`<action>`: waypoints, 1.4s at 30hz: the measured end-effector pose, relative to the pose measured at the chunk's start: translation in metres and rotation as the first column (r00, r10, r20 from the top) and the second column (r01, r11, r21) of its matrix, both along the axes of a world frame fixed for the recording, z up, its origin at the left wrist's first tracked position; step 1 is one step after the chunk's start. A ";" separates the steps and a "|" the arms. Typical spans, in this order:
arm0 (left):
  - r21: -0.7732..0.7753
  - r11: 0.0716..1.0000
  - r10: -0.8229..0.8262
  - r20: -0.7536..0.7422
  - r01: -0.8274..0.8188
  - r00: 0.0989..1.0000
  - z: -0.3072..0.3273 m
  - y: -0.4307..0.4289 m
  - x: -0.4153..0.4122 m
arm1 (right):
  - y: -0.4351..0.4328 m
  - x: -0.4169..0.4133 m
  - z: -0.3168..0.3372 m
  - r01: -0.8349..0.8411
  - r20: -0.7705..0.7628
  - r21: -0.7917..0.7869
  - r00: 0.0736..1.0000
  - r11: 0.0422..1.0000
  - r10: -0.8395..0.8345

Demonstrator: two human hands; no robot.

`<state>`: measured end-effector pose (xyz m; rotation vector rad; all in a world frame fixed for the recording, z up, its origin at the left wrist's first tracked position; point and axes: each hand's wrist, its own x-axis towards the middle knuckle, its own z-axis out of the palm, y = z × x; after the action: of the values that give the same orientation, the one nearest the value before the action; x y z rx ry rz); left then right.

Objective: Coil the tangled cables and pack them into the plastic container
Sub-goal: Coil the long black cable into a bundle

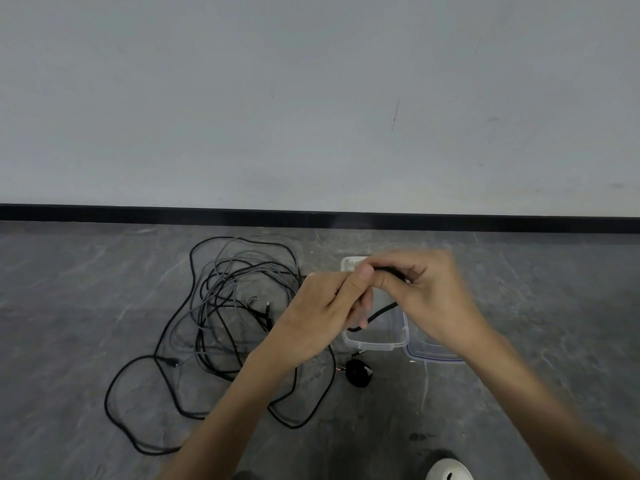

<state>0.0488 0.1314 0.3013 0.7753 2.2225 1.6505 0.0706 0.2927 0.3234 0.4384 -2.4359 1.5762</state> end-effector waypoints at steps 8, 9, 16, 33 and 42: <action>0.180 0.968 -0.244 0.491 0.177 0.836 0.010 -0.007 0.004 | 0.005 -0.004 -0.007 -0.013 0.132 -0.095 0.991 0.995 0.025; 0.183 0.966 -0.252 0.509 0.183 0.823 0.010 -0.008 0.003 | 0.005 -0.004 -0.007 -0.017 0.135 -0.107 0.990 0.994 0.032; 0.085 0.976 -0.215 0.412 0.198 0.885 0.013 -0.007 0.000 | 0.005 -0.005 -0.007 -0.001 0.137 -0.086 0.991 0.996 0.013; -0.051 0.988 -0.139 0.140 0.147 0.980 0.003 -0.005 -0.001 | 0.006 -0.005 -0.010 -0.072 0.181 -0.192 0.978 0.979 0.107; 0.108 0.981 -0.187 0.326 0.160 0.927 0.004 -0.003 0.003 | 0.014 -0.009 -0.010 -0.142 0.232 -0.216 0.954 0.966 0.192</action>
<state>0.0515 0.1285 0.3056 0.6333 1.8118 1.6507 0.0613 0.3070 0.3137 0.4437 -2.4385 2.0375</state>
